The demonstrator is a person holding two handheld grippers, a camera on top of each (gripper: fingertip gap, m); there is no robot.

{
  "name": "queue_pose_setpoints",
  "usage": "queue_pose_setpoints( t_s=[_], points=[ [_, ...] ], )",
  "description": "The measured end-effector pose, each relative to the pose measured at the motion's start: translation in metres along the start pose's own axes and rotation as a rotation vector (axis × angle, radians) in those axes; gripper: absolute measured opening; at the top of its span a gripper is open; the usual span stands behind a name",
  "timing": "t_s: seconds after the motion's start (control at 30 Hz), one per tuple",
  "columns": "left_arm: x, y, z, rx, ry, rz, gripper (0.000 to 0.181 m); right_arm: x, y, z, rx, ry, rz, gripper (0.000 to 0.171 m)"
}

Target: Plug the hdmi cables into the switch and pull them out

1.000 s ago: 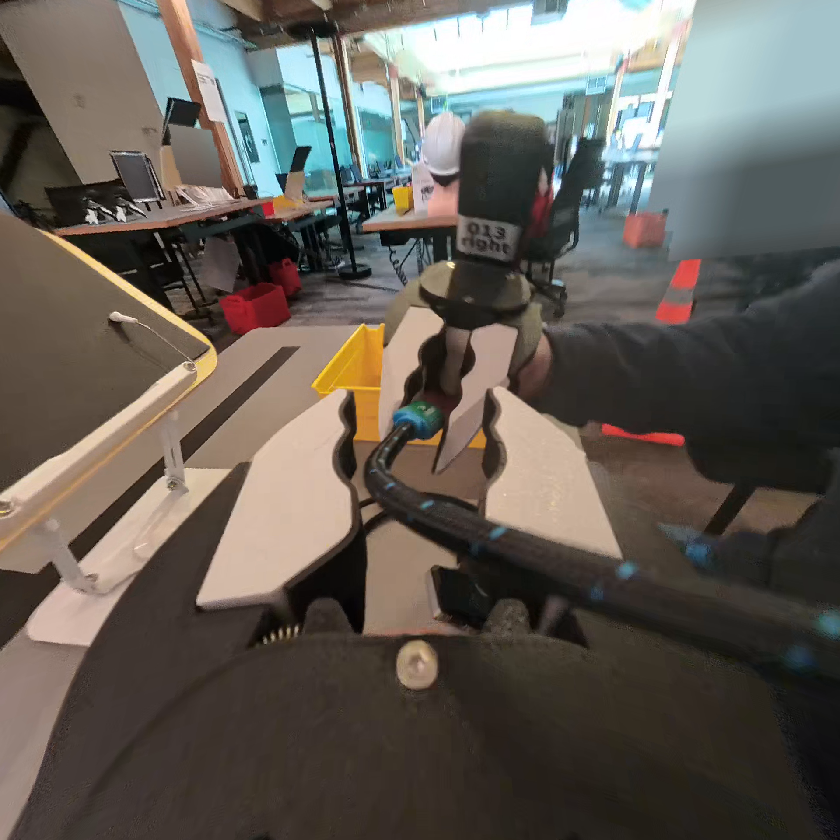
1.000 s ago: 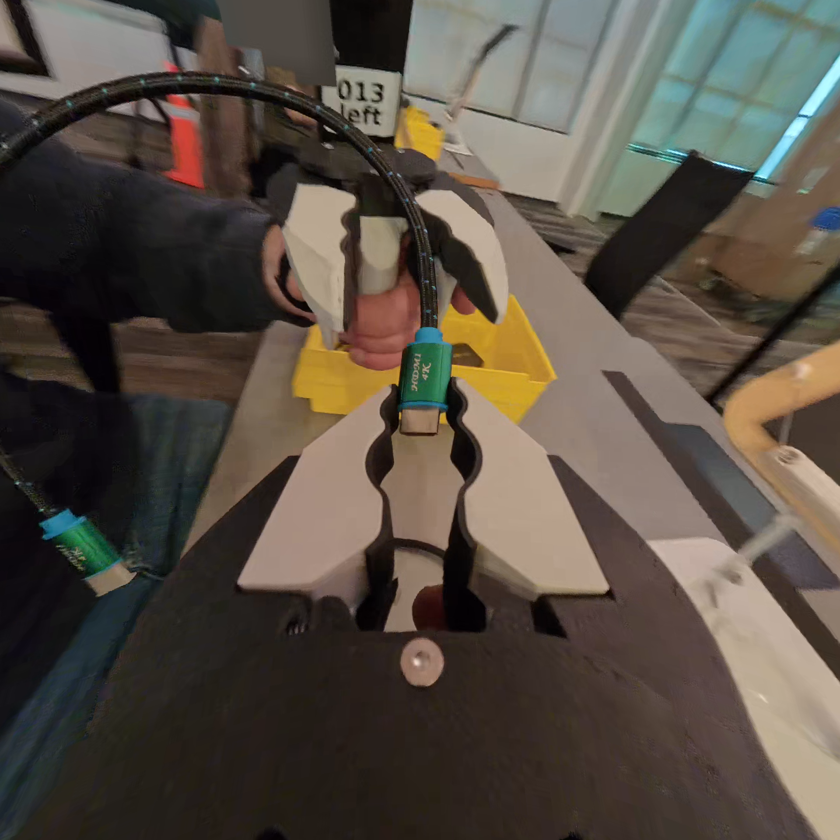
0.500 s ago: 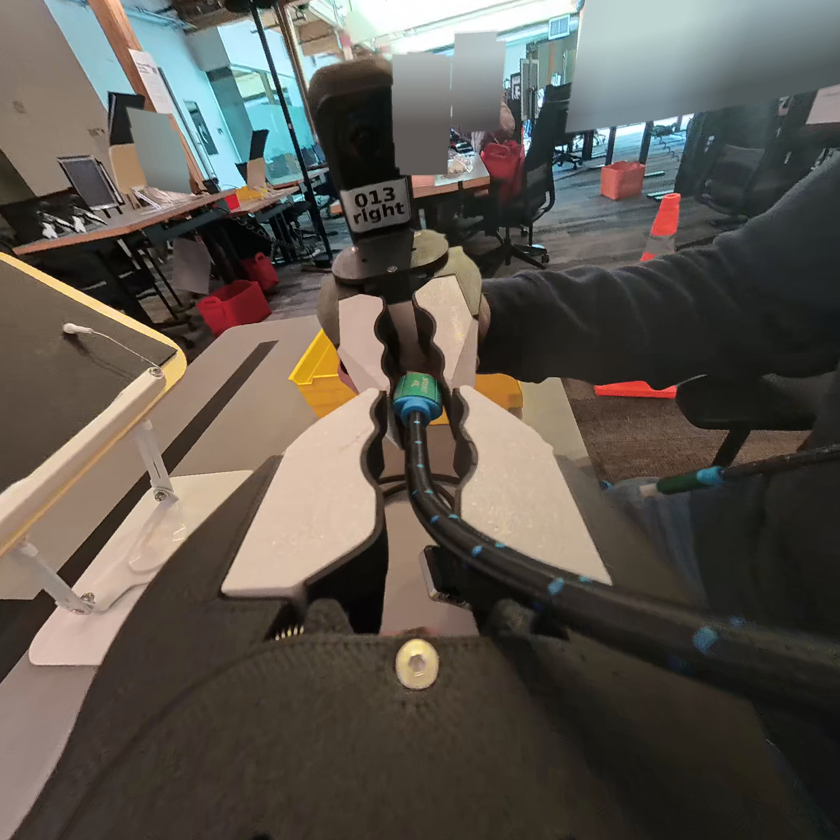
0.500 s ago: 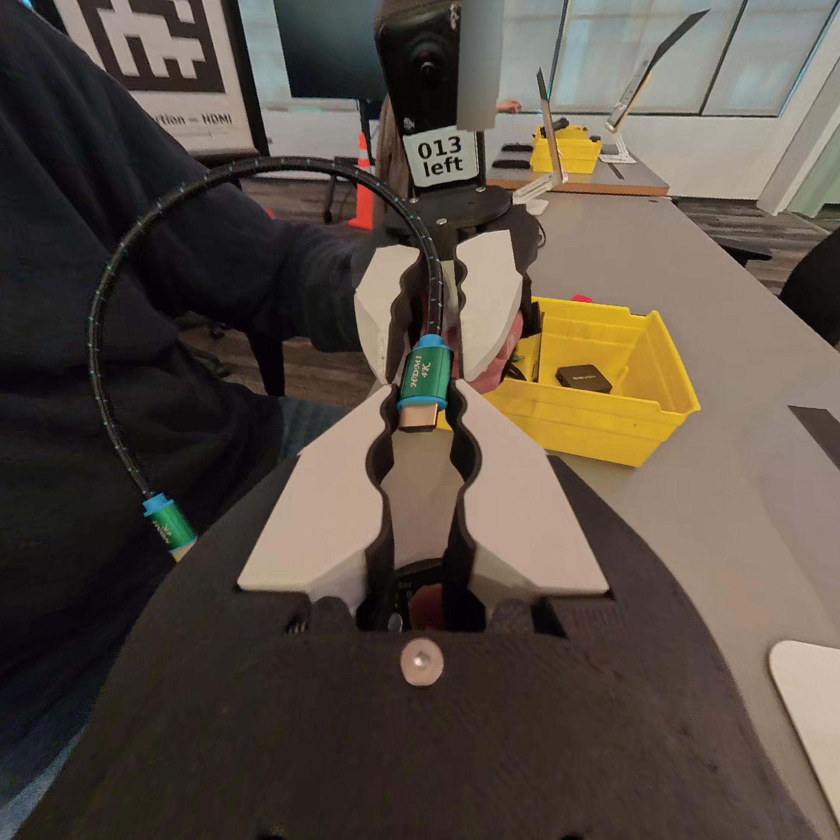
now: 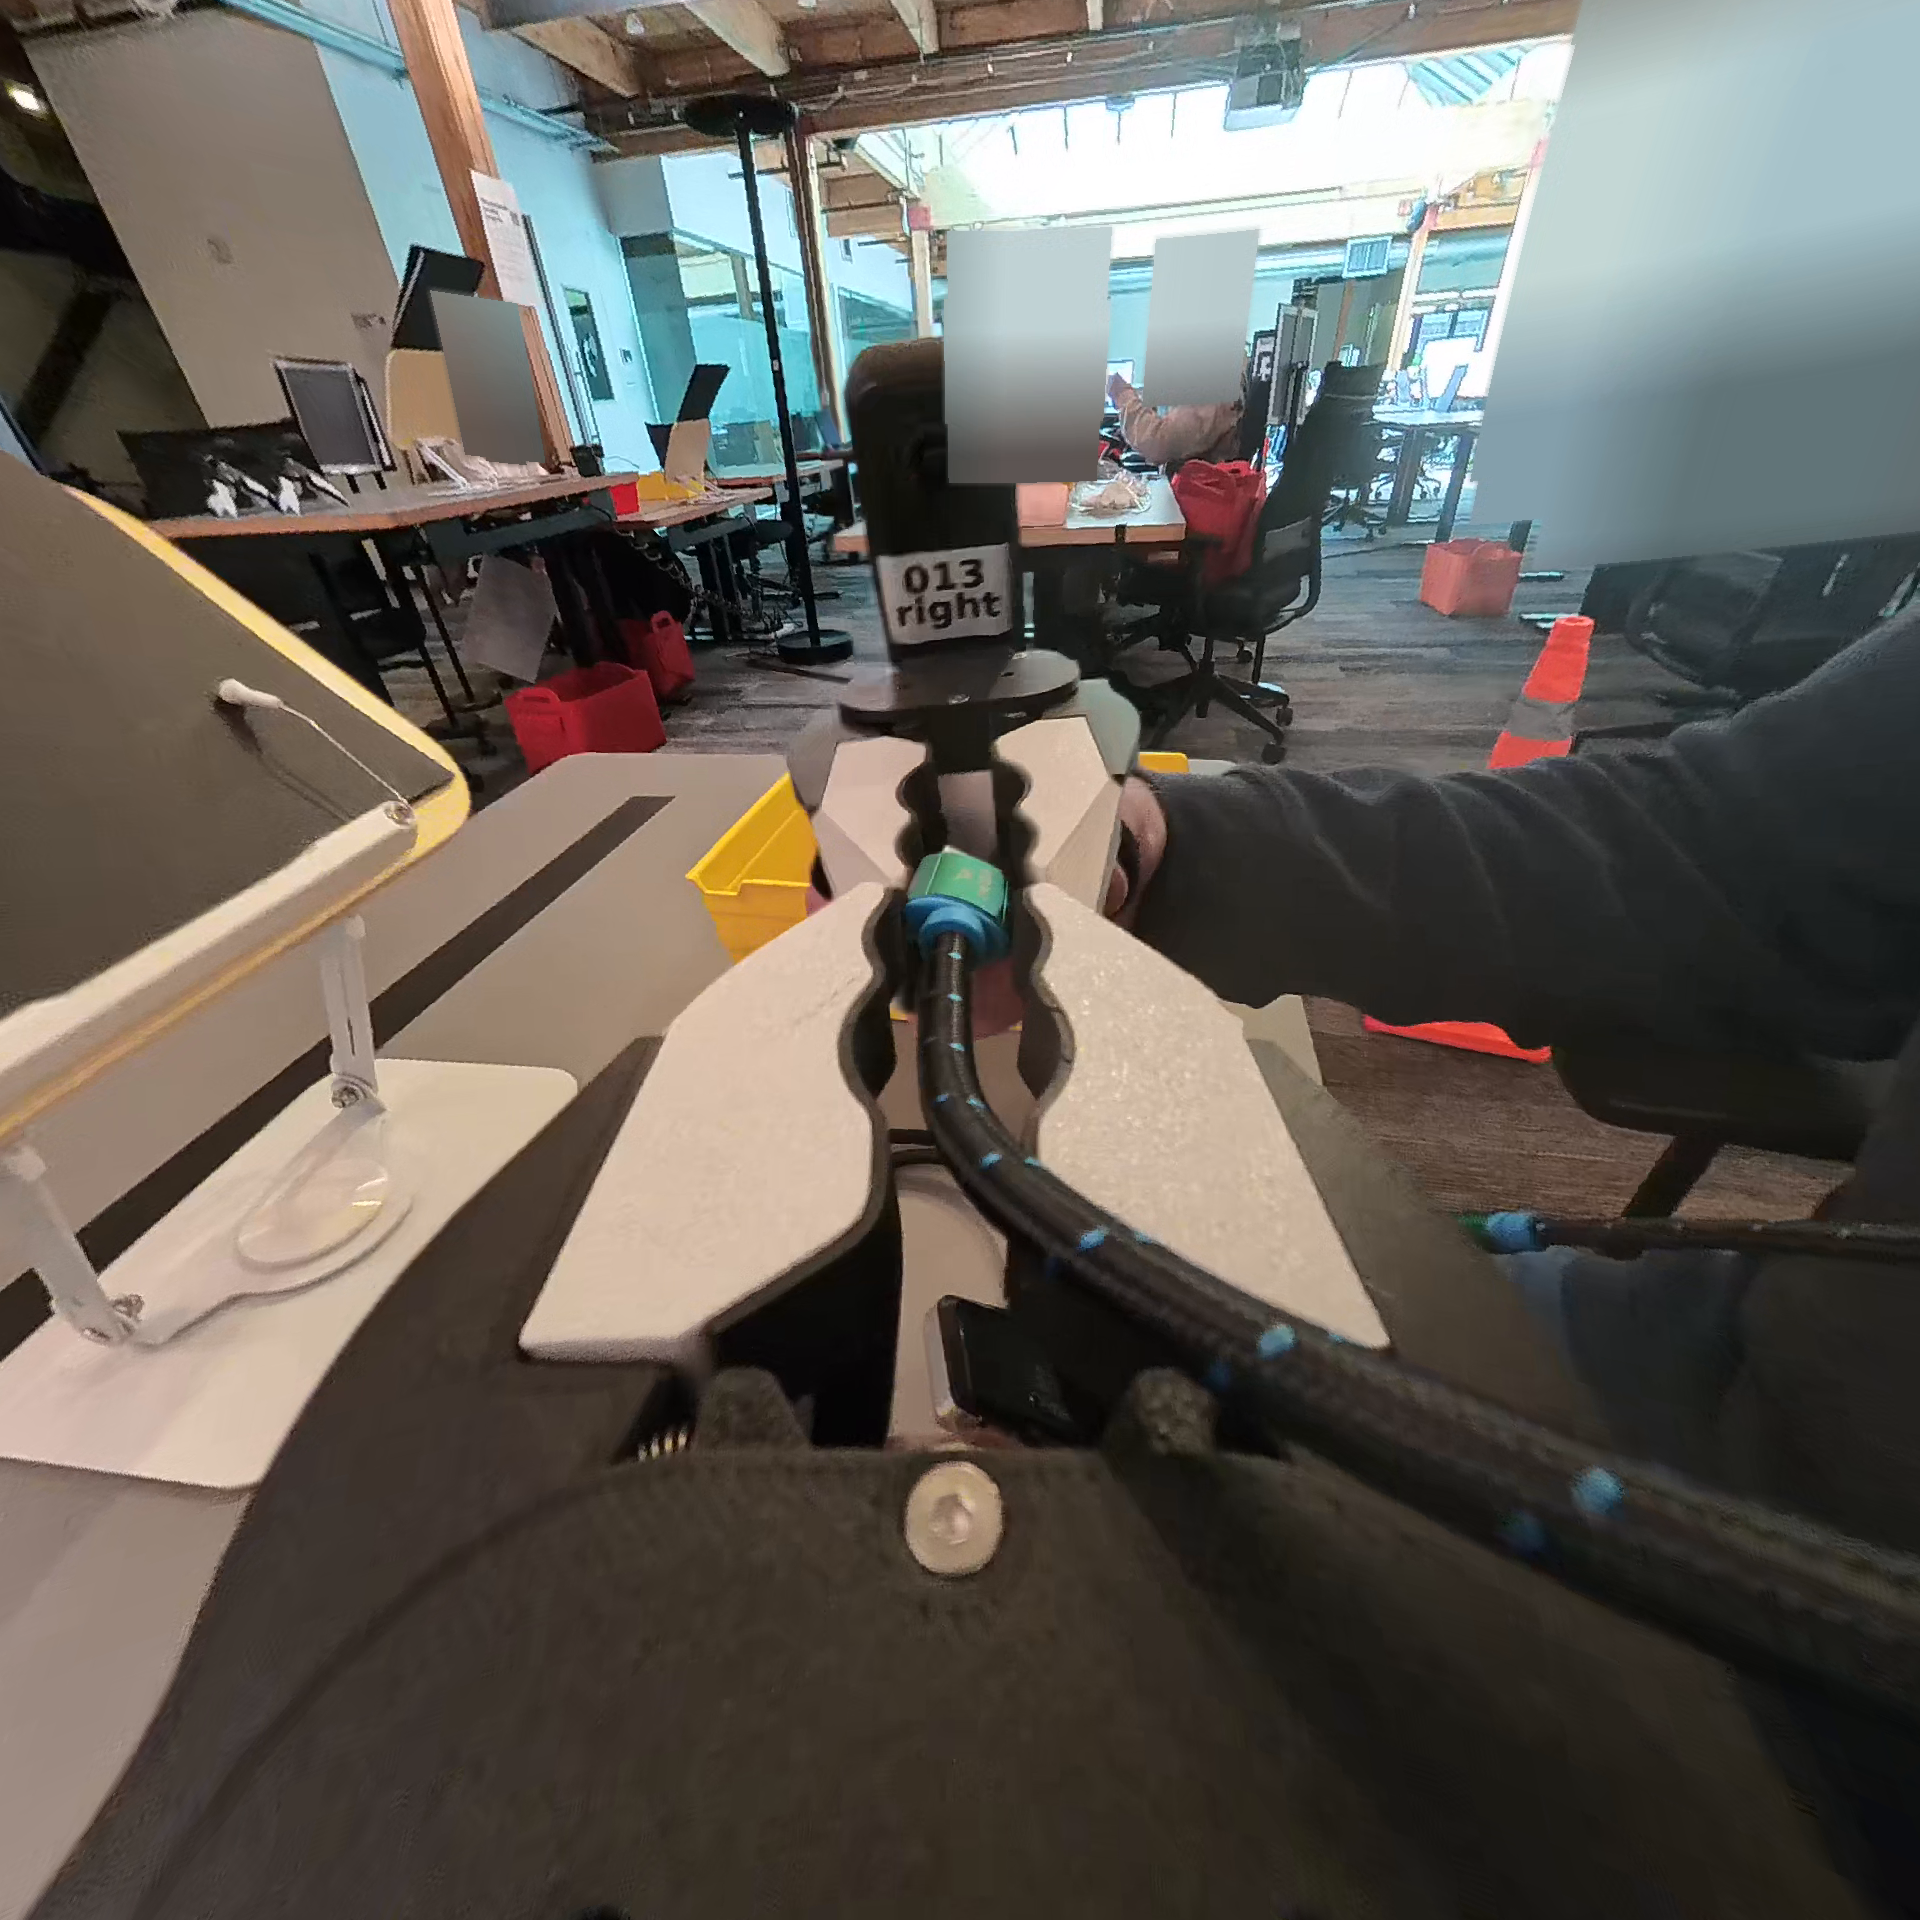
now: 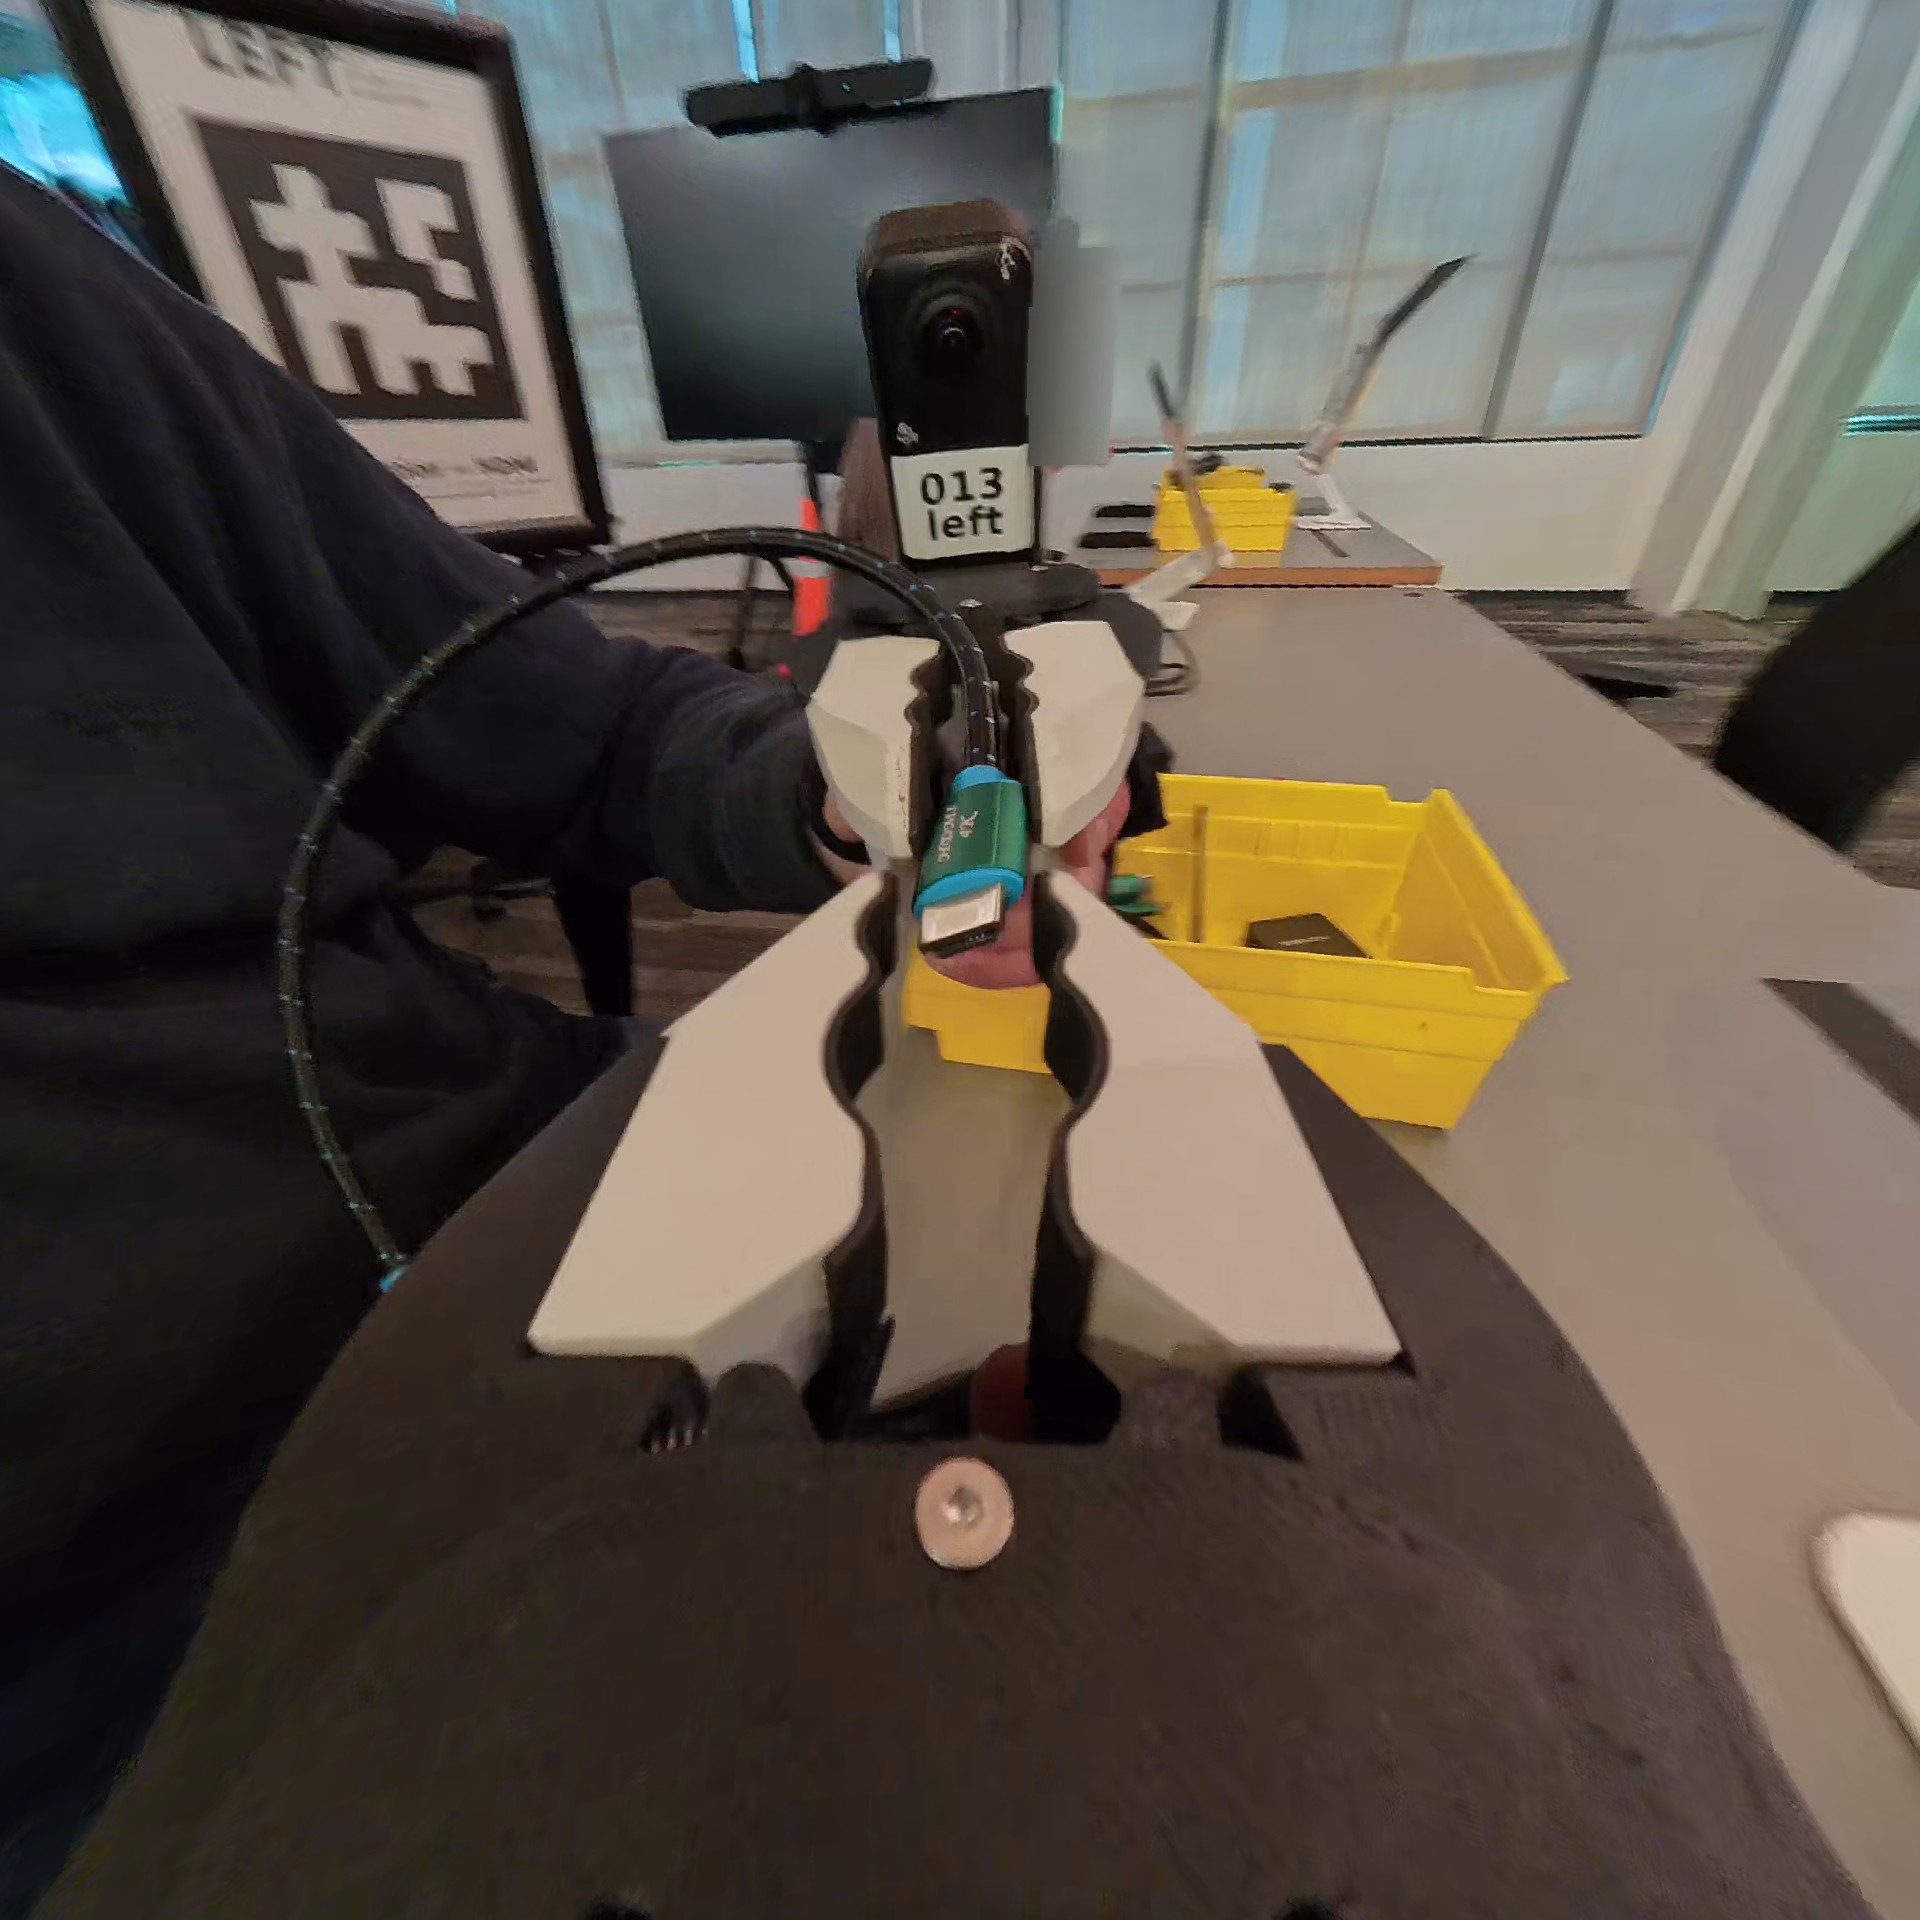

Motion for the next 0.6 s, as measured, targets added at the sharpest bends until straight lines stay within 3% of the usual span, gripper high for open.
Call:
queue_pose_setpoints(
  t_s=[0.03, 0.17, 0.33, 0.47, 0.6],
  points=[
    [0.0, -0.001, -0.002, 0.0, -0.024, -0.011, 0.019, 0.001, -0.003, 0.003, 0.06, -0.036, -0.031, 0.032],
    [0.001, -0.004, -0.007, 0.016, -0.152, -0.039, 0.019, 0.003, -0.014, 0.011, 0.33, -0.277, -0.241, 0.035],
    [0.0, -0.002, -0.007, 0.024, -0.257, -0.033, 0.019, -0.001, -0.011, 0.013, 0.51, -0.473, -0.391, 0.018],
    [-0.002, -0.003, -0.009, 0.037, -0.351, -0.019, 0.019, -0.008, -0.017, 0.018, 0.691, -0.677, -0.504, 0.03],
    [0.001, -0.002, -0.011, 0.048, -0.43, -0.023, 0.019, -0.004, -0.013, 0.015, 0.736, -0.829, -0.675, 0.019]
  ],
)
Point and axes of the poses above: each gripper's, where its closed fingertips meet, y out along the fingers, x out of its underside, z = x × y across the jaws, the point moved 1 cm from there along -y, back along the fingers, and after that the axes turned 7 degrees about -x, right-handed, at the moved point
